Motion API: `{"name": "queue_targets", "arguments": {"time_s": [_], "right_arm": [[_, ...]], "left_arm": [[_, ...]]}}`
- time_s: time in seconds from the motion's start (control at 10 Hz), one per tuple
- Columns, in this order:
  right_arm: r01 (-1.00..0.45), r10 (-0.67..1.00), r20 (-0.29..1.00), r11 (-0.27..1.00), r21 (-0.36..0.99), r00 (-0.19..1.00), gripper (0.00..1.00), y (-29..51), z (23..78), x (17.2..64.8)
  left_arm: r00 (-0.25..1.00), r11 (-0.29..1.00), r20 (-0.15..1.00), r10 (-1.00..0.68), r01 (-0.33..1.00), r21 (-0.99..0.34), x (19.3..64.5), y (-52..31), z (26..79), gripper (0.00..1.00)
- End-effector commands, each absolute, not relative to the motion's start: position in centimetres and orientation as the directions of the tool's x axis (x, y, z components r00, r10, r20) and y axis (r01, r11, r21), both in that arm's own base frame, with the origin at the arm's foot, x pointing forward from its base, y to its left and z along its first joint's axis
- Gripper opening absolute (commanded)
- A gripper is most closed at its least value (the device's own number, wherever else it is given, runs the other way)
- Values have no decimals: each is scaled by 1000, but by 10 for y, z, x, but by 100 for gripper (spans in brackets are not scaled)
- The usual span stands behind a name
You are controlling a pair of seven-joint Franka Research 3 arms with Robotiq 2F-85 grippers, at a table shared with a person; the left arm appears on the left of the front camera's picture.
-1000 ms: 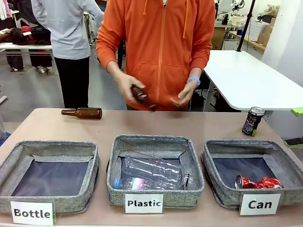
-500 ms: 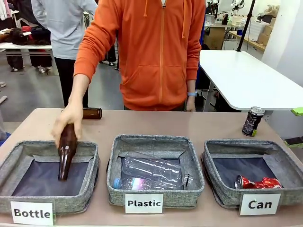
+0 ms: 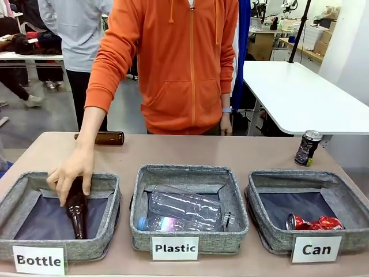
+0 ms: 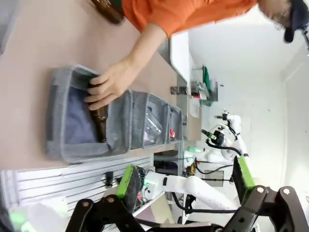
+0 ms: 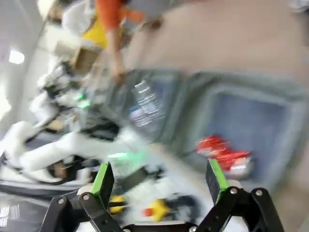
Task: Sort the can waste into the basket.
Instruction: Pick up the can waste from the table and place it in the right Fabric basket.
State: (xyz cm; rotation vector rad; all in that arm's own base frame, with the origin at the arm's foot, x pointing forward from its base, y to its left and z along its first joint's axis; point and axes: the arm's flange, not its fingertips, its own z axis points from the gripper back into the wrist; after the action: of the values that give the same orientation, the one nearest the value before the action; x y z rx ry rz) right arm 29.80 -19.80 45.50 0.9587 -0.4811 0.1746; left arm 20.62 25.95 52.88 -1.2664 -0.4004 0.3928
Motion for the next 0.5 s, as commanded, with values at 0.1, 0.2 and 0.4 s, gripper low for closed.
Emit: {"name": "queue_targets", "arguments": {"time_s": [0.1,0.2,0.4], "right_arm": [[-189,-59,655,934,302,754,100,-247,406,329],[-180,-63,638,934,309,767,100,-246,398,334],[-282,-29,626,876,392,779,100,-269,417,320]], "left_arm": [[817,247,36,575,-131,-960,195,301,516,100],[811,235,36,584,-126,-964,194,306,517,100],[815,211,46,578,-95,-973,205,293,518,100]]}}
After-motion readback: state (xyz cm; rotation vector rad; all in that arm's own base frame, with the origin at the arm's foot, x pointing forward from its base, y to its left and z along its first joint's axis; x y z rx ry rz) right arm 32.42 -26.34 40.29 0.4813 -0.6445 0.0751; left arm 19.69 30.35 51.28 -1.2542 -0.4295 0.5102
